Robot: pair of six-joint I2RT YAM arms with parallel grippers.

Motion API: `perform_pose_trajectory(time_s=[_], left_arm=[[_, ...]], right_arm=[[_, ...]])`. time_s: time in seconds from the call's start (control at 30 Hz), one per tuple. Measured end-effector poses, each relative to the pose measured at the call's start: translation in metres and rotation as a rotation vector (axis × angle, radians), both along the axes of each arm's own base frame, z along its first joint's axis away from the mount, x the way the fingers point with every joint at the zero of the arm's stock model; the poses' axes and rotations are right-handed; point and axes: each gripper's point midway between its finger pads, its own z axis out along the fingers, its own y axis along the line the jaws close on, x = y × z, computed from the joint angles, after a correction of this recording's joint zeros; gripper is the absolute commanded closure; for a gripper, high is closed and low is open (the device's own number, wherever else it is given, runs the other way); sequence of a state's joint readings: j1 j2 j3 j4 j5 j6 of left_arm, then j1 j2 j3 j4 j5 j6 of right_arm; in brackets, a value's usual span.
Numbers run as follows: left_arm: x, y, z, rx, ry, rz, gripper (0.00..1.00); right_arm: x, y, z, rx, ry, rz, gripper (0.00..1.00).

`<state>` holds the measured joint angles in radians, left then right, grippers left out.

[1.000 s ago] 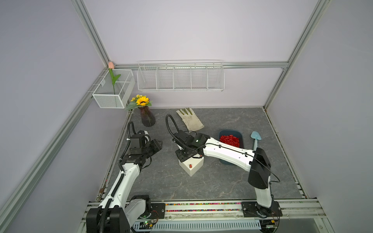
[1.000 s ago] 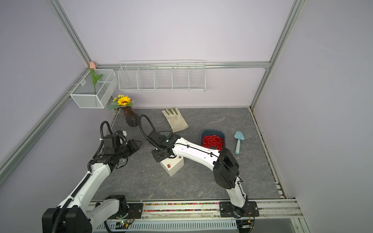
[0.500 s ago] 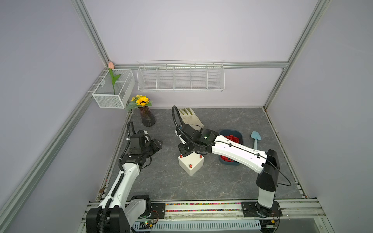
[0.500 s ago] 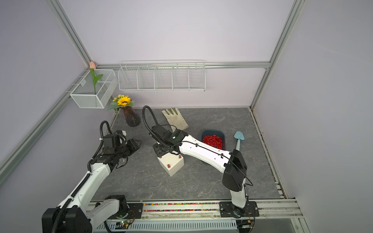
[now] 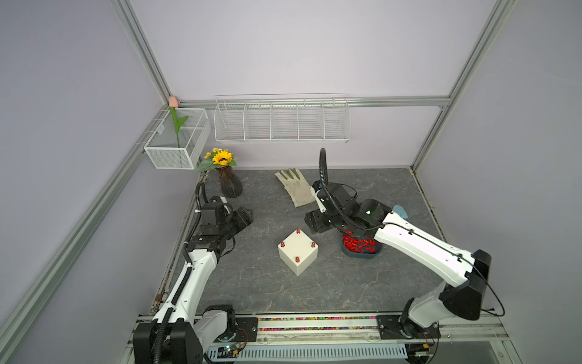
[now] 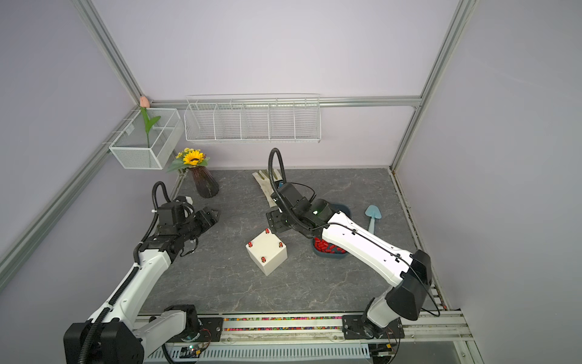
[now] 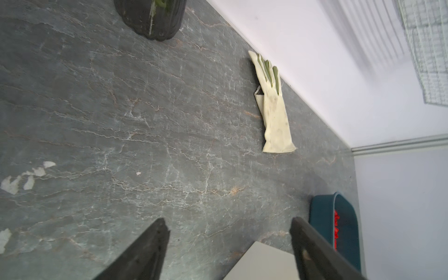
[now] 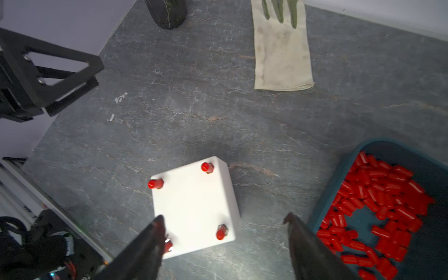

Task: Cover the protruding screws with screw protection sleeves
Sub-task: Reset both arms

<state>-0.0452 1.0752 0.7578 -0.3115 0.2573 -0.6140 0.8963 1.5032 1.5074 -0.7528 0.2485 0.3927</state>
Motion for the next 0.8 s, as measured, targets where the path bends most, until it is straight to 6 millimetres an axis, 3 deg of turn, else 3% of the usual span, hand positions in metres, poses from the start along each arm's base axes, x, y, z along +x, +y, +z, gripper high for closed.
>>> perform_pose_trajectory(time_s=[0.07, 0.27, 0.5, 0.67, 0.8], left_arm=[[0.001, 0.004, 0.001, 0.02, -0.005, 0.015, 0.0], [0.005, 0.019, 0.0, 0.095, -0.017, 0.073, 0.0], [0.011, 0.04, -0.003, 0.204, -0.028, 0.14, 0.0], [0.017, 0.051, -0.008, 0.277, -0.027, 0.17, 0.0], [0.022, 0.06, 0.0, 0.335, -0.067, 0.195, 0.0]], right_arm=[[0.003, -0.019, 0.005, 0.004, -0.02, -0.041, 0.11], [0.013, -0.09, 0.015, 0.016, -0.084, -0.203, 0.11], [0.022, -0.172, 0.008, -0.007, -0.155, -0.416, 0.11], [0.03, -0.213, 0.001, -0.034, -0.194, -0.529, 0.11], [0.032, -0.234, -0.013, -0.069, -0.223, -0.576, 0.11]])
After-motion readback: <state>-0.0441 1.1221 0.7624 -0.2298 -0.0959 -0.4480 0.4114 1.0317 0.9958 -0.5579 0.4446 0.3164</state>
